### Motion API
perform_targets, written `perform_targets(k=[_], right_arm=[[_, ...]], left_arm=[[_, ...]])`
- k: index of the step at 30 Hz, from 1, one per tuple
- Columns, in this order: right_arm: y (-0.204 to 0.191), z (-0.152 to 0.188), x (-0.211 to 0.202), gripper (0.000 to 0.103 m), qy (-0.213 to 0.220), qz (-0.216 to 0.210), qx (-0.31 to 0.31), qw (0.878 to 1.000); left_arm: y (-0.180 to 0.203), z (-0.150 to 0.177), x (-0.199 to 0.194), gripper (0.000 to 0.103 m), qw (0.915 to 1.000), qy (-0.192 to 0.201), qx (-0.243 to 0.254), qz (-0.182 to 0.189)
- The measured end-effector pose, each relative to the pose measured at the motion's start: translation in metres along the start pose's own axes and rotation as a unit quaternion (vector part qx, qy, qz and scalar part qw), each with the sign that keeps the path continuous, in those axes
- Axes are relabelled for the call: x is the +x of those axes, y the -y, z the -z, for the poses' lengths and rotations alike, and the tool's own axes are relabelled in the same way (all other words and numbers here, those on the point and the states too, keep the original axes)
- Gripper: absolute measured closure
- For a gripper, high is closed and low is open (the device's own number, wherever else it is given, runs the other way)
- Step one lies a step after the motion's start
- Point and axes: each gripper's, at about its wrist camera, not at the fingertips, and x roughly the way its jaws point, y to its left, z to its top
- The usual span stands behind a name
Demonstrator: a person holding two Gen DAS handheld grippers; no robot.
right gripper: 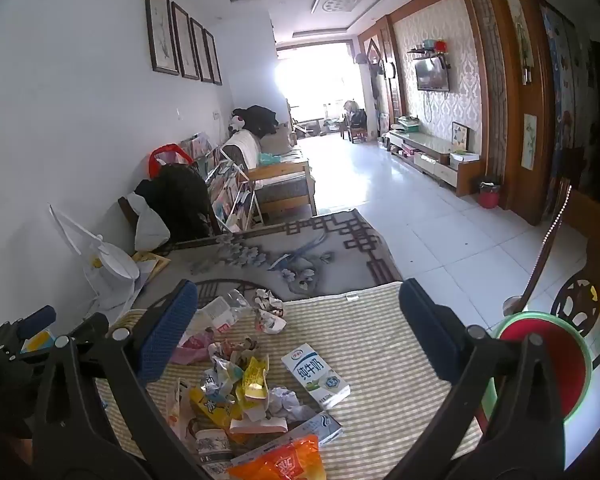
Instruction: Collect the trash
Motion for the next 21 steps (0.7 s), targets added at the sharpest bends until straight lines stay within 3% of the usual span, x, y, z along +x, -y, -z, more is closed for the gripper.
perform_targets(k=[5,11,14,21], right_arm=[[-0.005,0.0,0.01,0.003,-0.024,0.012,-0.013,1.0],[-0.012,0.001,0.004,0.003,-0.02,0.018,-0.013,1.0],[-0.02,0.001,0.014,0.003,-0.027,0.032,-0.023,0.999],[-0.02,-0.001,0.015,0.004,-0.023,0.048,-0.023,0.998]], left_arm=[[-0.005,-0.002,0.005,0.008,0.9998,0.0,0.004,-0.02],[-0.005,0.0,0.002,0.008,0.9972,0.034,0.045,-0.049],[-0.005,0.002,-0.002,0.008,0.9962,0.051,0.05,-0.05],[-0.007,0.002,-0.001,0.008,0.998,0.048,0.033,-0.026]])
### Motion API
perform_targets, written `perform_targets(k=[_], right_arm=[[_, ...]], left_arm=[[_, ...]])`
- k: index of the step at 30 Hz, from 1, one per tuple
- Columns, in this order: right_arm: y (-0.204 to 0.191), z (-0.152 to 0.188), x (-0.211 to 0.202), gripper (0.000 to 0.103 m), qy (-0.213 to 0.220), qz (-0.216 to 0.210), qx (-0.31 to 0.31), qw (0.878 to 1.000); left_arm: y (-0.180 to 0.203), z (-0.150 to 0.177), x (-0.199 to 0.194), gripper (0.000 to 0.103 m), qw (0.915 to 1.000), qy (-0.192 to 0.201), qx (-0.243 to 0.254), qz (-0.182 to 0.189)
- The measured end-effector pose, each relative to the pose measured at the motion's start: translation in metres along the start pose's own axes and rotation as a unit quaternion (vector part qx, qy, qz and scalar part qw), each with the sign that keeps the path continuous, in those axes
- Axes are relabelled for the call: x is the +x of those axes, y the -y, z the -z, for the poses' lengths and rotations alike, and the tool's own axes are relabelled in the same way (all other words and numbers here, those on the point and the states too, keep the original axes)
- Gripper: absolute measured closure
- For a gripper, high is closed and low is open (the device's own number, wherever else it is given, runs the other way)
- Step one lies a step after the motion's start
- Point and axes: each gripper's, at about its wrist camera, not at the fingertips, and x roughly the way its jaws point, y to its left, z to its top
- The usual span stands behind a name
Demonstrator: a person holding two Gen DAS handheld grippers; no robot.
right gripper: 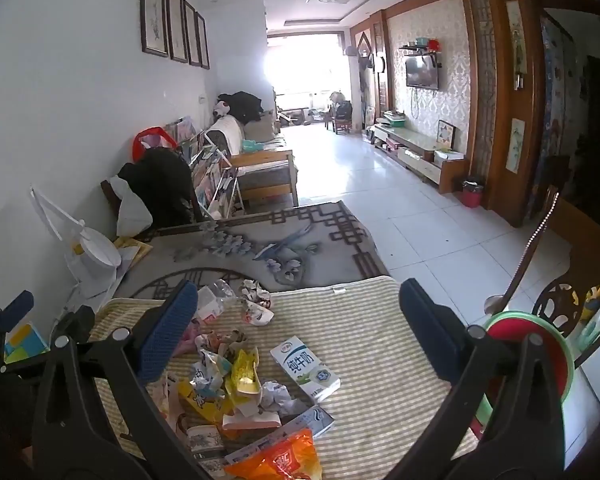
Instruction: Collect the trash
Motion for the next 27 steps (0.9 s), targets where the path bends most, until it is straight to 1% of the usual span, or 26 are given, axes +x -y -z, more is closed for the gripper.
perform_targets(k=[4,9,14,19,23,27], right_arm=[[0.001,-0.001,-0.002,0.004,0.004,0.01,0.001,1.0],[0.0,0.001,0.0,0.003,0.001,0.012,0.002,1.0],[-0.002,0.002,0.001,0.004,-0.004,0.012,0.001,1.0],[-0.008,0.003,0.005,0.003,-0.007,0.011,-0.001,1.0],[-0.013,0.004,0.008,0.003,-0.013,0.008,-0.007,1.0],[-0.017,0.005,0.011,0.004,-0.015,0.007,-0.012,1.0]], left_arm=[[0.003,0.003,0.004,0.008,0.9998,-0.012,0.013,-0.001],[0.001,0.002,0.006,0.008,0.9996,-0.018,0.007,-0.022],[-0.005,0.003,0.011,0.008,0.9992,-0.027,-0.001,-0.03],[-0.007,0.004,0.012,0.008,0.9991,-0.03,0.001,-0.03],[-0.006,0.006,0.013,0.008,0.9988,-0.03,0.012,-0.038],[-0.01,0.004,0.014,0.008,0.9989,-0.03,0.01,-0.035]])
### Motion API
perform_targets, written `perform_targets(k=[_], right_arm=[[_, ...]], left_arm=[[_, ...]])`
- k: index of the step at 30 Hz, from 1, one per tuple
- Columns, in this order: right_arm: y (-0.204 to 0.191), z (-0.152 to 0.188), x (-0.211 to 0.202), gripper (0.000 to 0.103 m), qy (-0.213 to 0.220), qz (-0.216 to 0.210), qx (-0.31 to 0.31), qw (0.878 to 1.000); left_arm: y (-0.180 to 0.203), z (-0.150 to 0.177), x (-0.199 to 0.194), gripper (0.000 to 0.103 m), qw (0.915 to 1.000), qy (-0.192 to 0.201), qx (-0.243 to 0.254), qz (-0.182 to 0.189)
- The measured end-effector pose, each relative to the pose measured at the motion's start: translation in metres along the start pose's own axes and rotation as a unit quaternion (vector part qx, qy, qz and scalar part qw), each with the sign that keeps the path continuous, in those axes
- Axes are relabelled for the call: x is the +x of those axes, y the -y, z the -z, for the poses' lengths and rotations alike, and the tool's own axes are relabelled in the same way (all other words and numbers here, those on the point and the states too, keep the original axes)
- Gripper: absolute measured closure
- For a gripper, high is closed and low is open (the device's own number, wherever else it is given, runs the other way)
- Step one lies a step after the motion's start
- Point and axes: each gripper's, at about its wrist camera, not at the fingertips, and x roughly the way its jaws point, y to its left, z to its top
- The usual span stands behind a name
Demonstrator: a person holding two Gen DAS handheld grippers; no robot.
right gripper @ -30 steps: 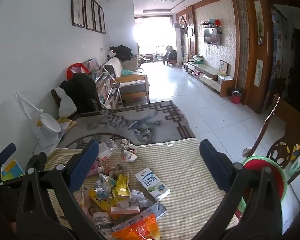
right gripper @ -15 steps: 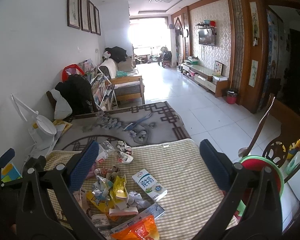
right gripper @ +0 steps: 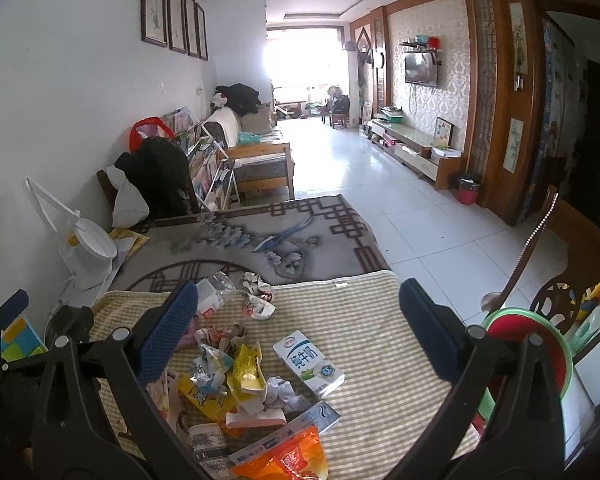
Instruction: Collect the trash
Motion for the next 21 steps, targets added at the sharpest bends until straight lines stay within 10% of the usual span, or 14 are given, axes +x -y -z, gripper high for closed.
perform_targets(k=[21], right_arm=[[0.0019,0.003,0.0027,0.004,-0.007,0.003,0.005,1.0]], left_arm=[[0.0015,0.0017,0.0053,0.008,0.9999,-0.006,0.0,0.009]])
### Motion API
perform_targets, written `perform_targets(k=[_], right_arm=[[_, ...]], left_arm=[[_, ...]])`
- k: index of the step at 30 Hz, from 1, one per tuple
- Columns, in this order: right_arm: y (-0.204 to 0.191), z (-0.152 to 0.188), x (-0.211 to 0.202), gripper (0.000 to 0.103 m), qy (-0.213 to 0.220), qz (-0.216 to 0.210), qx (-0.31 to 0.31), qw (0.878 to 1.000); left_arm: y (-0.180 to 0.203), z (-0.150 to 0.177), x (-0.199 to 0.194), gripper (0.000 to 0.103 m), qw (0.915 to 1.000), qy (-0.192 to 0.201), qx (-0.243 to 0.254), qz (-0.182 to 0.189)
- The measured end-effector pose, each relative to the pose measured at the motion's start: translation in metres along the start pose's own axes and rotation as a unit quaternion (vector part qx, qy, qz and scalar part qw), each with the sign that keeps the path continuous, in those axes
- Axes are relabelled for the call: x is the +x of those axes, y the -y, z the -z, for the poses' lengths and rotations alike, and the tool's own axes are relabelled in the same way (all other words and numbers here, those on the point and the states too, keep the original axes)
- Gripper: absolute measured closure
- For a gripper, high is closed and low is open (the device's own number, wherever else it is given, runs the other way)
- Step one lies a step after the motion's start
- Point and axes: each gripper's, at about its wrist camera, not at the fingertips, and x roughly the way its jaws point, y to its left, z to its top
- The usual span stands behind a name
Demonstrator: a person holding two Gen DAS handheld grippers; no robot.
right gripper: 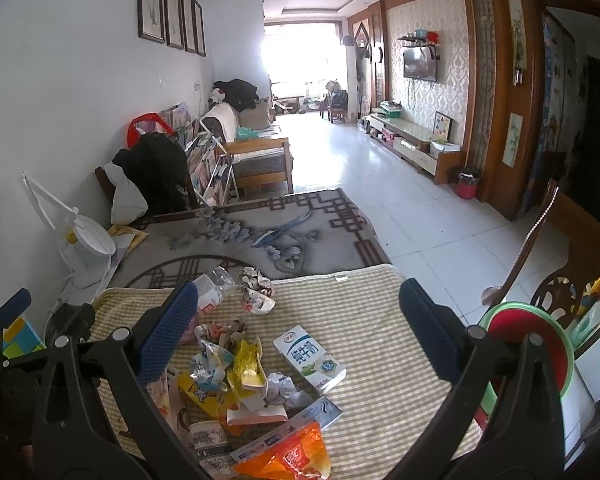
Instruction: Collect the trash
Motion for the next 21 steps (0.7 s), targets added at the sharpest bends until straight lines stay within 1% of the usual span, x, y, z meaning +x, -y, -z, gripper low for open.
perform_targets(k=[5,15,18,20,21], right_arm=[[0.001,0.001,0.003,0.003,-0.014,-0.006,0.005,1.0],[0.0,0.003,0.005,0.004,-0.017,-0.009,0.003,1.0],[-0.002,0.005,0.005,0.004,-0.017,-0.01,0.002,1.0],[-0.004,0.007,0.007,0.003,-0.02,-0.016,0.0,1.0],[-0.006,0.011,0.009,0.003,-0.027,-0.025,-0.003,0.999]], left_arm=[[-0.003,-0.001,0.0,0.008,1.0,0.001,-0.006,0.004],[-0.008,0.001,0.001,0.008,0.9998,-0.005,-0.013,0.011],[-0.013,0.004,0.004,0.008,0.9992,-0.012,-0.025,0.028],[-0.027,0.007,0.012,0.008,0.9962,-0.03,-0.057,0.059],[-0.037,0.01,0.019,0.008,0.9938,-0.044,-0.077,0.067]])
